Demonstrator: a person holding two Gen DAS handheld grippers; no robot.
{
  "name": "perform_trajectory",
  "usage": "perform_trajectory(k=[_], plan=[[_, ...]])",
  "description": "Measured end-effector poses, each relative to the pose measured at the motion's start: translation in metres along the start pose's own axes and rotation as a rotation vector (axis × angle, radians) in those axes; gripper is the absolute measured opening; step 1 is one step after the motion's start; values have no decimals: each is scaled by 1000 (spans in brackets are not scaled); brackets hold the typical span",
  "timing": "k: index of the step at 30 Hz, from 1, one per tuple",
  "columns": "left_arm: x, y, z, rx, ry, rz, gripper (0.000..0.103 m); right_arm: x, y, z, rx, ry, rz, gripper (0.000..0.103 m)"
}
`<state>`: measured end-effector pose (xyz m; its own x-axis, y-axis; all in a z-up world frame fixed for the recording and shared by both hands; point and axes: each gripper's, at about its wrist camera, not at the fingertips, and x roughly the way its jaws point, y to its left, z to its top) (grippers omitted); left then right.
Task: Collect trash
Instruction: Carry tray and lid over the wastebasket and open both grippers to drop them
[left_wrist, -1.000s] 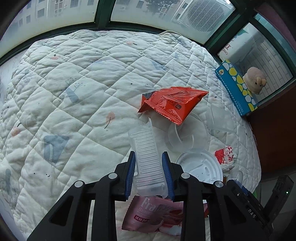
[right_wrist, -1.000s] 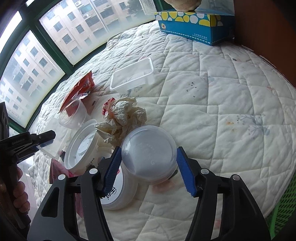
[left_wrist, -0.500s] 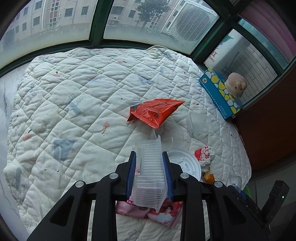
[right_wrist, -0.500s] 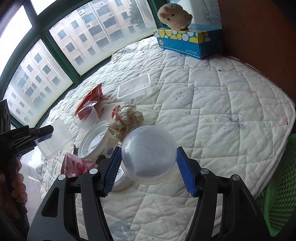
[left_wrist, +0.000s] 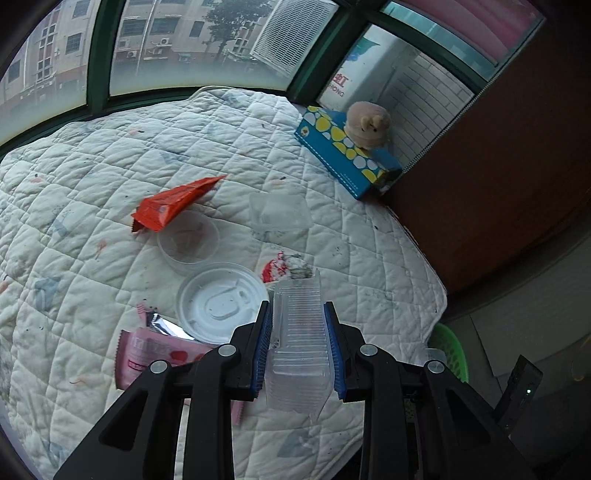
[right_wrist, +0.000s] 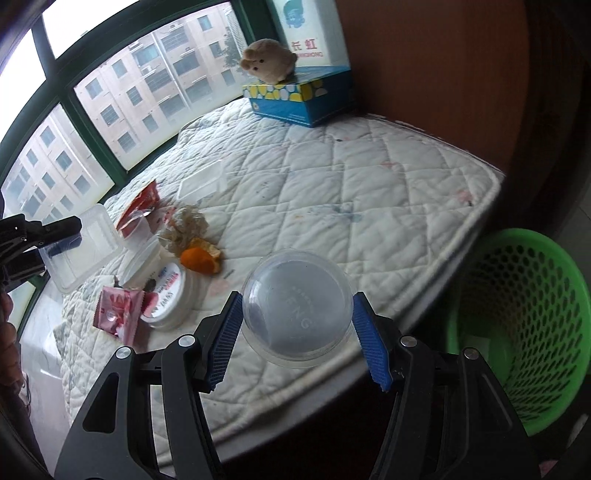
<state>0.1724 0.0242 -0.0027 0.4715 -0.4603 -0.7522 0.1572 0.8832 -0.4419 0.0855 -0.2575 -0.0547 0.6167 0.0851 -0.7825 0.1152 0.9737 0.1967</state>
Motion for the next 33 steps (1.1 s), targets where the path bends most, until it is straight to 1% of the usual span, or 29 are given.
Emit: perform_trajectory(k=[8,16,20,24,25,26,33], plan=[[31,-78,-22,118,75,-86,27,-31,-75,-22,96,-24,-143,61],[60,-151,-46,230,148,-161,27,-51,-146,-46,192,-16,-262,61],[74,-183,-57,282,180,-186,27,-55,-173,-57,233,-3,-295,61],[85,-210,-68,327,206,-195,27,-57,-193,-66,270,9,-314,62],[89,-216,-70,333,214,-200,27,-58,-198,-69,281,10,-315,64],[92,-222,-73,341,221,-206,27,-60,-202,-71,288,4,-316,69],[119,-259,-92,413,256,-205,27,-76,-219,-81,322,-27,-326,70]])
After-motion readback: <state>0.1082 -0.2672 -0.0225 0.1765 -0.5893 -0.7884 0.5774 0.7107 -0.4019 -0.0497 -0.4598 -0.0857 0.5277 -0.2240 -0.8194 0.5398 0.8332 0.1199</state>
